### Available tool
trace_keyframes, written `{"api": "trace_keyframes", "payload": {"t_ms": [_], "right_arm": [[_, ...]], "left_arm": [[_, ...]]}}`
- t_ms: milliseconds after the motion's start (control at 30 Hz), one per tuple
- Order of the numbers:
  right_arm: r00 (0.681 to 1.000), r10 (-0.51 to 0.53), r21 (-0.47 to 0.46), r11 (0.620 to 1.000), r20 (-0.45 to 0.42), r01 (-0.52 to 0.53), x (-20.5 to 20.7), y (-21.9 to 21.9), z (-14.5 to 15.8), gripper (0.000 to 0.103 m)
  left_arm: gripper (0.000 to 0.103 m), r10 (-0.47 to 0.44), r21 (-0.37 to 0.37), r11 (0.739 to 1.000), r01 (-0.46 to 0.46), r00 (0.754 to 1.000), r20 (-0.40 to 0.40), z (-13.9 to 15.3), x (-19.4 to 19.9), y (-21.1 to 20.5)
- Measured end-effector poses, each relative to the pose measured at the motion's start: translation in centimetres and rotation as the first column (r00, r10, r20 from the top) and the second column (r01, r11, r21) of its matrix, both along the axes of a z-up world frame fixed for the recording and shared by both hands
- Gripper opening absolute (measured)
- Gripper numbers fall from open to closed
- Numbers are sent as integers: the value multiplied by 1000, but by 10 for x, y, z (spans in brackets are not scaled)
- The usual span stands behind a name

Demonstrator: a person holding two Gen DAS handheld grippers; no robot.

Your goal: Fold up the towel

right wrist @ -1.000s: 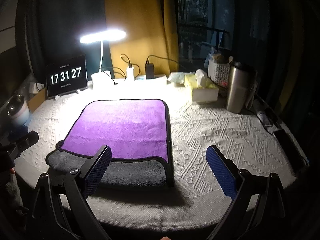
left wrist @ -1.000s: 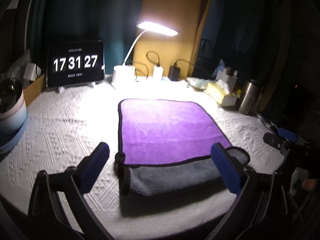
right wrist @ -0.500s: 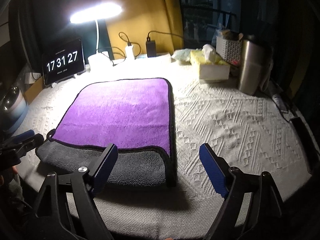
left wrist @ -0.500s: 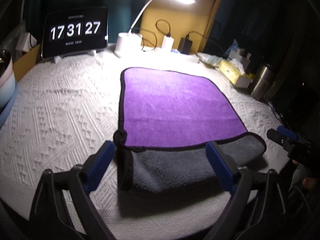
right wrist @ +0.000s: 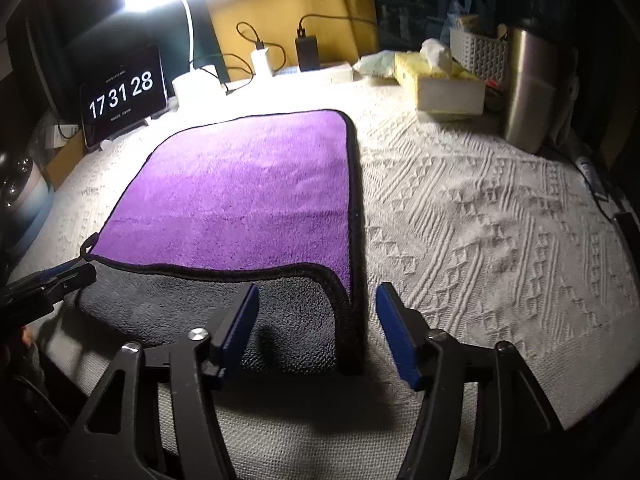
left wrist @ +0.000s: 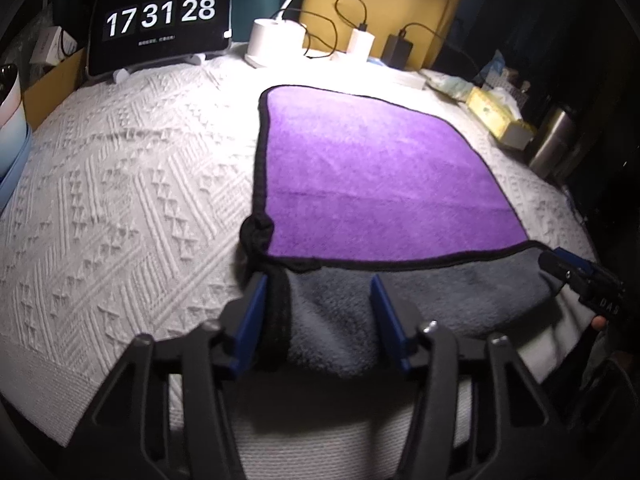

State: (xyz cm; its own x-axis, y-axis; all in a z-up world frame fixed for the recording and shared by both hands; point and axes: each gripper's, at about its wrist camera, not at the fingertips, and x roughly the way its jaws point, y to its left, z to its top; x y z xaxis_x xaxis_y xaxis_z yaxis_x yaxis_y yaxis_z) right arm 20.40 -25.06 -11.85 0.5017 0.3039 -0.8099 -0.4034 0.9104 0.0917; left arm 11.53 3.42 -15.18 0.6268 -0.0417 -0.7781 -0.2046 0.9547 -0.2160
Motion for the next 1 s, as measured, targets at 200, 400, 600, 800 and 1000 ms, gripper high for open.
{"api": "trace_keyframes", "payload": {"t_ms": [200, 400, 600, 800, 1000], "right_arm": [[1000, 14, -1, 1000, -28, -14, 5, 1, -8, 46], [999, 34, -23, 999, -26, -34, 4, 5, -12, 18], [1000, 30, -23, 999, 7, -30, 2, 0, -4, 9], [998, 31, -15, 999, 56, -31, -3, -2, 11, 9], [992, 27, -4, 1000, 120, -27, -2, -3, 28, 9]], "left_arm": [[30, 1, 60, 998, 0, 1000, -10, -2, 1, -2], [12, -10, 70, 997, 10, 1000, -1, 0, 1, -4], [9, 8, 77, 997, -11, 999, 35, 10, -2, -2], [8, 16, 91, 996, -24, 996, 83, 24, -5, -1], [8, 28, 105, 994, -42, 991, 129, 38, -5, 1]]}}
